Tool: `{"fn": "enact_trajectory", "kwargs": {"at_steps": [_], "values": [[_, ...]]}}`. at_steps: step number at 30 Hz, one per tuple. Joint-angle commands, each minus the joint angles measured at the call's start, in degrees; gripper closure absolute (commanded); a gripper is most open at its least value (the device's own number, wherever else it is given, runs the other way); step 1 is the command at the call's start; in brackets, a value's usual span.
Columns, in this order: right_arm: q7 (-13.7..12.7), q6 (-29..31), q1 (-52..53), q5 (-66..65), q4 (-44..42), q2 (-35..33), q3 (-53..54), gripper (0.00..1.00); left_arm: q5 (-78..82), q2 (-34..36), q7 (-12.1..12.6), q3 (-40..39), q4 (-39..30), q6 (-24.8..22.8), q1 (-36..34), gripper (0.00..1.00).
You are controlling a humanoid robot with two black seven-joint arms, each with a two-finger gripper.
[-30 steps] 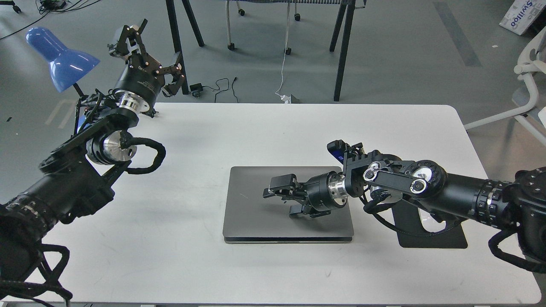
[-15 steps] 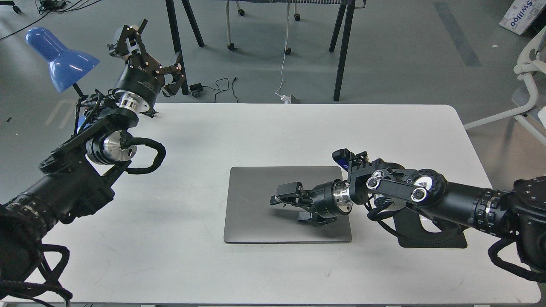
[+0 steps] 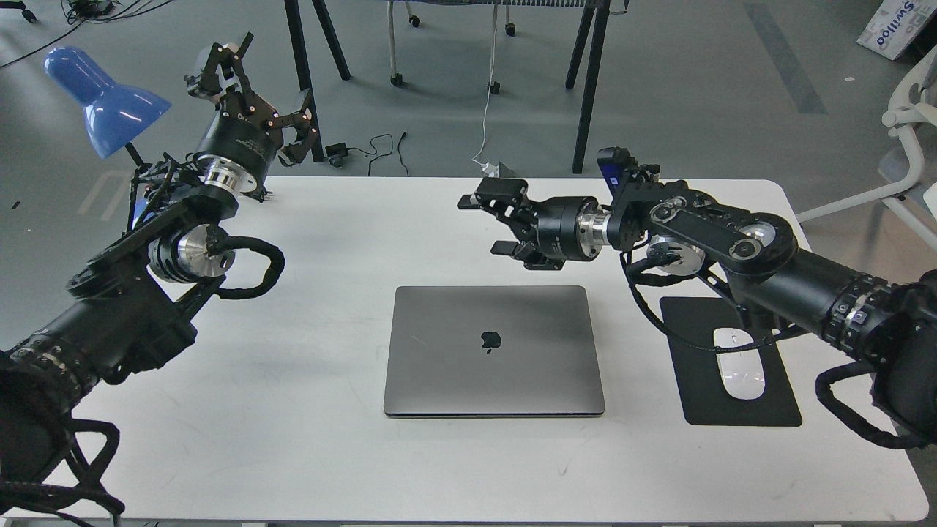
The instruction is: Close notebook with right arm
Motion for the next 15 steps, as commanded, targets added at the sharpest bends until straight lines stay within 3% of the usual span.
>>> {"fn": "enact_trajectory", "kwargs": {"at_steps": [1,10,15], "values": [[0.0,-1.0,-0.6,0.1,-2.8,-0.3,14.2,0.00,0.0,-0.1,0.0,0.0,0.0,0.0,0.0,0.00],[0.6,0.4,-6.9,2.8,-2.4,-0.3,39.7,0.00,0.1,0.0,0.0,0.0,0.0,0.0,0.0,0.00],[0.6,0.6,-9.8,12.1,-2.1,-0.3,44.7,0.00,0.1,0.0,0.0,0.0,0.0,0.0,0.1,0.00]]}}
